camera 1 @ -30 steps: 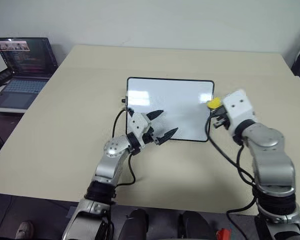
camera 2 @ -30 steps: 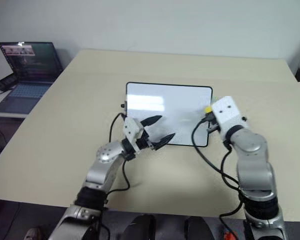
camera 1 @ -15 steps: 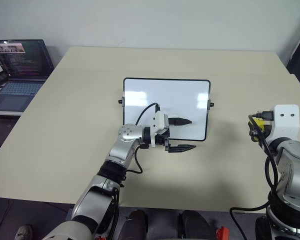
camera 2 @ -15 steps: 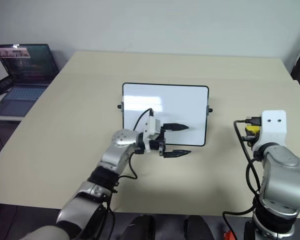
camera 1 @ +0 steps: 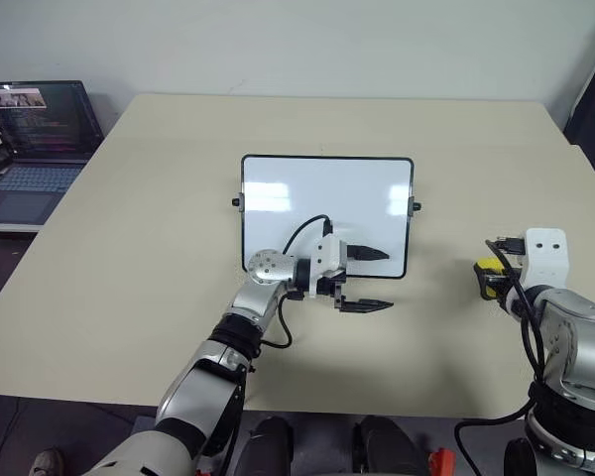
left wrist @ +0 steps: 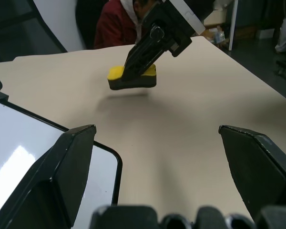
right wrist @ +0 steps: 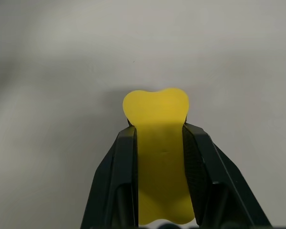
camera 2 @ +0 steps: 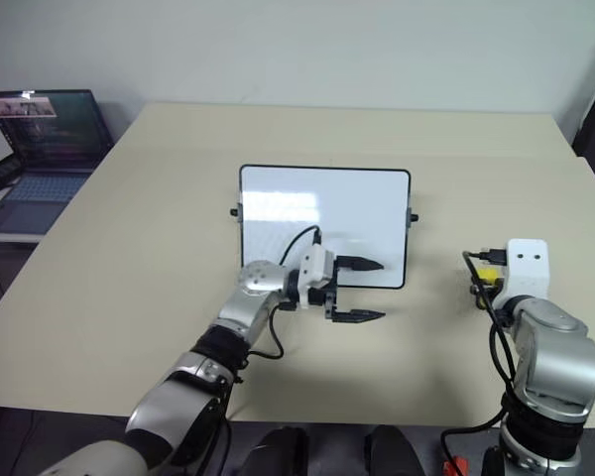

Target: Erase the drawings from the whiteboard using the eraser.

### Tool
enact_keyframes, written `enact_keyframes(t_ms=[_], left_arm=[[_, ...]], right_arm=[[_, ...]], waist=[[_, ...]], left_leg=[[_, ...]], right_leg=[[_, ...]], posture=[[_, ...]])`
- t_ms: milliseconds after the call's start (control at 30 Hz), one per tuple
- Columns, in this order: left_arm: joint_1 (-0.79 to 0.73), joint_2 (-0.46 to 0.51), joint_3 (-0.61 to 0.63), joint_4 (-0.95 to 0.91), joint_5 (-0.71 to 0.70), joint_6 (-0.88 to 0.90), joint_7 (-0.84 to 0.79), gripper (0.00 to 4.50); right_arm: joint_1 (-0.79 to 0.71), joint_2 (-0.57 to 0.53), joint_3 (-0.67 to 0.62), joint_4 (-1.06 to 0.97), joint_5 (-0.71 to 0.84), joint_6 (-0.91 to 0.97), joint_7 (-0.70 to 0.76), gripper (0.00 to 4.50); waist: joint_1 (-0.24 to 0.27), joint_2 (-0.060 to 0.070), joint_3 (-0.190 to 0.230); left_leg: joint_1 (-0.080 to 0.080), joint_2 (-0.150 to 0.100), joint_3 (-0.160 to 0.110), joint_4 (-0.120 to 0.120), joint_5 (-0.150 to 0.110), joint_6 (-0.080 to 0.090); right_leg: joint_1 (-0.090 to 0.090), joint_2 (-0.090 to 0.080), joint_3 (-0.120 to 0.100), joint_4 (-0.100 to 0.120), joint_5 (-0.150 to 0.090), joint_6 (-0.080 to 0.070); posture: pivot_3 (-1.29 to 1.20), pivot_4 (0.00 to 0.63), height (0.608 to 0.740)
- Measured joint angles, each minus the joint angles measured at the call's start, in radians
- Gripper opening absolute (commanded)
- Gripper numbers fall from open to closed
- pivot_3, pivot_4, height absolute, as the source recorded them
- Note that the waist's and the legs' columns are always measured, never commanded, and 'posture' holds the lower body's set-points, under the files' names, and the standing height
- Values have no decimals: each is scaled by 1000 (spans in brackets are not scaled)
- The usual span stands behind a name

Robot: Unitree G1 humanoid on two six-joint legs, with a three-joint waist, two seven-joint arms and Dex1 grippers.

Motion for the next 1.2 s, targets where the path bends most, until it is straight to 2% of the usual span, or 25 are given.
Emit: enact_keyframes(t_ms=[567,767,900,1200], left_arm=[[22,5,0,-56,22,14,32,4500],[31,8,0,-68,23,26,34,4500],[31,9,0,-68,24,29,34,4500],[36,25,3,-96,26,56,65,4500]], right_arm=[[4,-38,14,80,98,-71,-34,1012],[7,-46,21,107,128,-78,-37,2891],[7,-51,21,115,148,-88,-46,4328],[6,-69,18,100,155,-102,-88,4429]], waist=[[-1,0,0],[0,0,0],[0,0,0],[-1,0,0]], left_leg=[[6,-2,0,1,3,4],[6,-2,0,1,3,5],[6,-2,0,1,3,5],[6,-2,0,2,3,5]], right_leg=[[2,-1,3,9,0,0],[2,-1,3,9,0,0],[2,-1,2,9,0,0],[2,-1,3,10,0,0]], posture=[[0,150,740],[0,150,740],[0,150,740],[0,150,740]])
